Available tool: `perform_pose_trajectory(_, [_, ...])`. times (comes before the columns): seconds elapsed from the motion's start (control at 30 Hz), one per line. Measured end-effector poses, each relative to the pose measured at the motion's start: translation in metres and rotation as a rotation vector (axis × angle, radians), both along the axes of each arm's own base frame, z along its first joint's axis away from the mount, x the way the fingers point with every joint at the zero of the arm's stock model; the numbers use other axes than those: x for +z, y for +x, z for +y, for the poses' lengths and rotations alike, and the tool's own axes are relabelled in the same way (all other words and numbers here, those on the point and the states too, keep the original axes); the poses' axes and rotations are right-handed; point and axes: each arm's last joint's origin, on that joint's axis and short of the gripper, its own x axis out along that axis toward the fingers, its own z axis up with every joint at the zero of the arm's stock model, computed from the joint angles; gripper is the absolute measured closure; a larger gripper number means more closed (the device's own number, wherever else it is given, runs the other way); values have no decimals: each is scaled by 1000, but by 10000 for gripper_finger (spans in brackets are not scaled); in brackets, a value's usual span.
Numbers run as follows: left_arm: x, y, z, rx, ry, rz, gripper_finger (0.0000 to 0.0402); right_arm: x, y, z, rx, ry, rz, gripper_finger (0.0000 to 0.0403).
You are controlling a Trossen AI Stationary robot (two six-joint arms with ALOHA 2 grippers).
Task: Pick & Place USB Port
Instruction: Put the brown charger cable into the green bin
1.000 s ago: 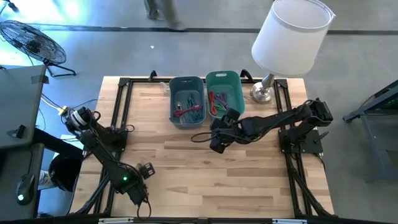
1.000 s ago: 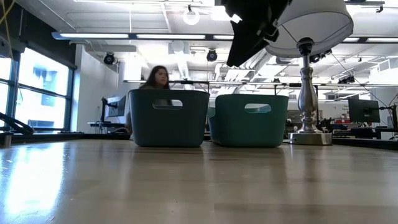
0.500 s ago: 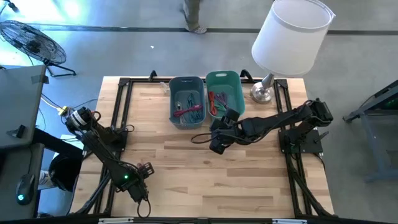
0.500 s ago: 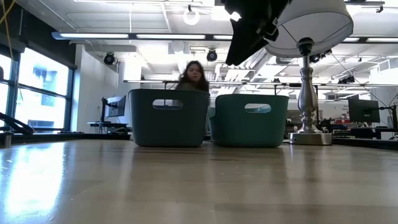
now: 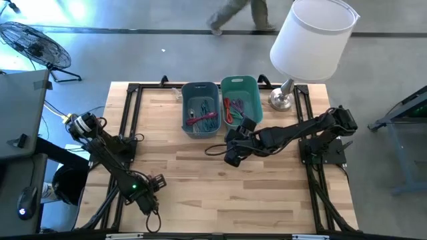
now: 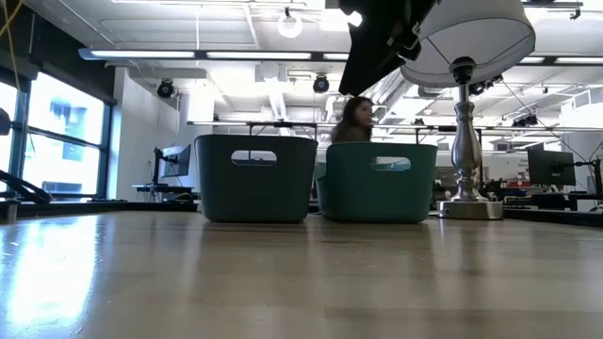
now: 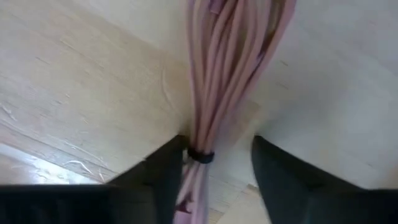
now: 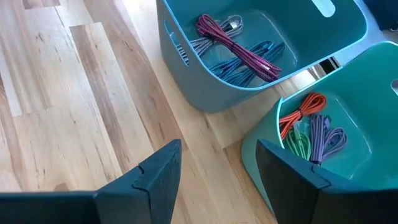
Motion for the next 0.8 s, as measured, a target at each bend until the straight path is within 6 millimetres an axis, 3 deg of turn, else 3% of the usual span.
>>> perform_pose_trajectory(0.17, [-1,0,0,-8,7,-8,356,0,0,0,0,1,0,203])
perform_pose_trajectory(0.23, [-1,0,1,-8,10,-8,382,0,0,0,0,1,0,203])
perform_pose_trajectory(0.47, [4,2,0,16,12,-100,392,3,0,12,61,-101,-11,203])
perform_pose_trajectory(0.6, [17,11,-5,-23,-41,-304,389,8,-1,34,131,-242,-40,203])
perform_pose_trajectory(0.8, [55,14,2,4,-31,-616,392,17,-10,78,256,-444,-93,203])
